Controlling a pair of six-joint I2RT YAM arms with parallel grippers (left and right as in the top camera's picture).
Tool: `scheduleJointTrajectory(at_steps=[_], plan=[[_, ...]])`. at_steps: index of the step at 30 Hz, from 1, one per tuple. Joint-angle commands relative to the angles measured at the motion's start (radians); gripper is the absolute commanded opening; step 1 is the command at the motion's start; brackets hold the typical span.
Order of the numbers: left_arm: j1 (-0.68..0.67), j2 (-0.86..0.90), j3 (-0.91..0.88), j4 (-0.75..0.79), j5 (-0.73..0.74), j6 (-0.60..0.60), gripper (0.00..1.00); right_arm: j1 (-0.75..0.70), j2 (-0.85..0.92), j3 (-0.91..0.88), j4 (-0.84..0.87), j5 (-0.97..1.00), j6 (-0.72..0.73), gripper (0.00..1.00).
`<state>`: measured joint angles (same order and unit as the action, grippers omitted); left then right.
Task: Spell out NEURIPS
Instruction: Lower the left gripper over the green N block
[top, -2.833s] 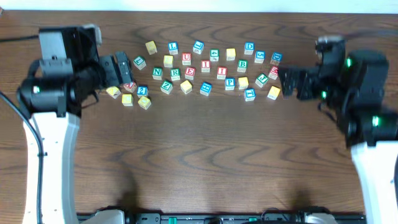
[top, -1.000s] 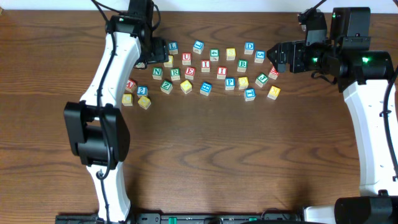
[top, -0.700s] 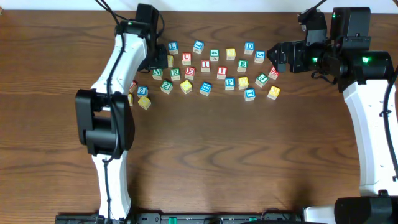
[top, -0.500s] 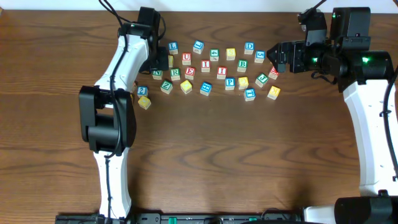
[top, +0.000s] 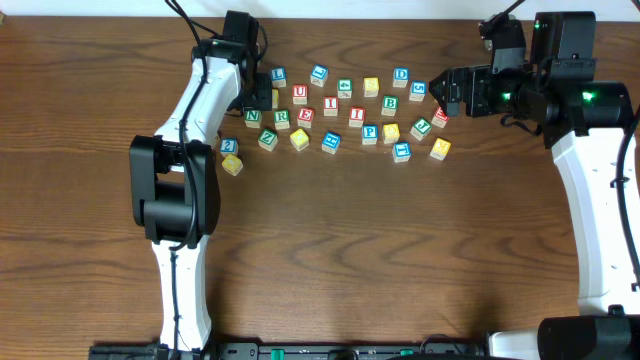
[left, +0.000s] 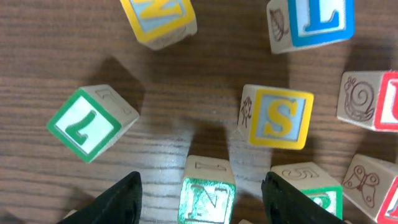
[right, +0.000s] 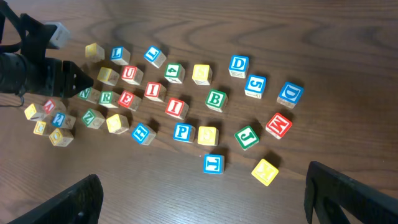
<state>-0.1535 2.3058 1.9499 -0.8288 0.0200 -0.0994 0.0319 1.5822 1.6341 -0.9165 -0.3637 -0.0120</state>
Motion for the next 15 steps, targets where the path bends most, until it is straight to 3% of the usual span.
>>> scheduleJointTrajectory(at_steps=[1,15], plan=[[-0.002,0.017,-0.035,0.009,-0.005,0.017,0.60,-0.004,0.008,-0.006,-0.001,-0.009,-0.012,0.99],[-0.002,0.018,-0.084,0.055,-0.005,0.016,0.54,-0.005,0.008,-0.006,-0.001,-0.008,-0.012,0.99]])
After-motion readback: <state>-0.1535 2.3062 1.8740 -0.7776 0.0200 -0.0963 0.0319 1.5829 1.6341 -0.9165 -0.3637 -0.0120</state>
